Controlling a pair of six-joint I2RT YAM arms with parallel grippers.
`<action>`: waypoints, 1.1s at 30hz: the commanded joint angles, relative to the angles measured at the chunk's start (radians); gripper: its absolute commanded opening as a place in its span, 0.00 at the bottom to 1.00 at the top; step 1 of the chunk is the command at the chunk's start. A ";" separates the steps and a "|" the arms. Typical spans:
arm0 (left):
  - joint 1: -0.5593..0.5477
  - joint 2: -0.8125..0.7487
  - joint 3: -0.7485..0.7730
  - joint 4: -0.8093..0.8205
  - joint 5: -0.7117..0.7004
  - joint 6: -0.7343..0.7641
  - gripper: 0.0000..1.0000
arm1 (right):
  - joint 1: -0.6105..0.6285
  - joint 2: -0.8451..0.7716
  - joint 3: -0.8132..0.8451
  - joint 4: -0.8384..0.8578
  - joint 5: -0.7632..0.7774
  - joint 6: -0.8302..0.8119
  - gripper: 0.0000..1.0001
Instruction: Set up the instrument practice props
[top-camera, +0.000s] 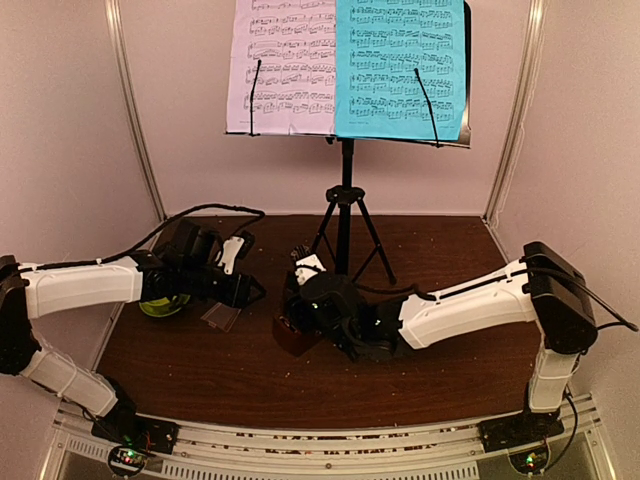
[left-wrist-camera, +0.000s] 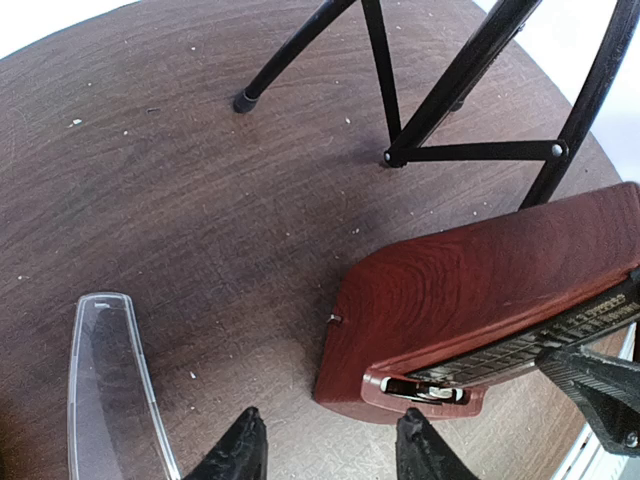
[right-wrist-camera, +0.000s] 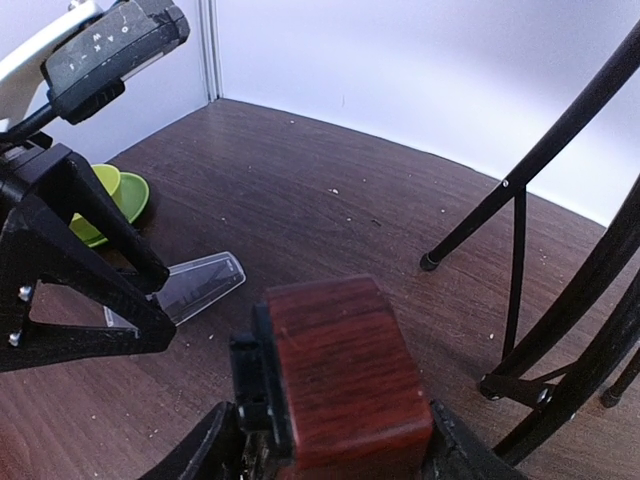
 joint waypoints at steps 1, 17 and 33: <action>0.004 0.009 0.026 0.025 0.009 0.012 0.46 | -0.013 -0.046 -0.047 0.003 0.019 -0.002 0.60; 0.003 0.001 0.008 0.053 0.009 -0.010 0.46 | -0.009 -0.078 -0.072 0.037 -0.077 -0.055 0.71; 0.004 -0.133 -0.125 0.192 0.061 -0.014 0.56 | 0.000 -0.161 -0.082 0.031 -0.150 -0.086 0.95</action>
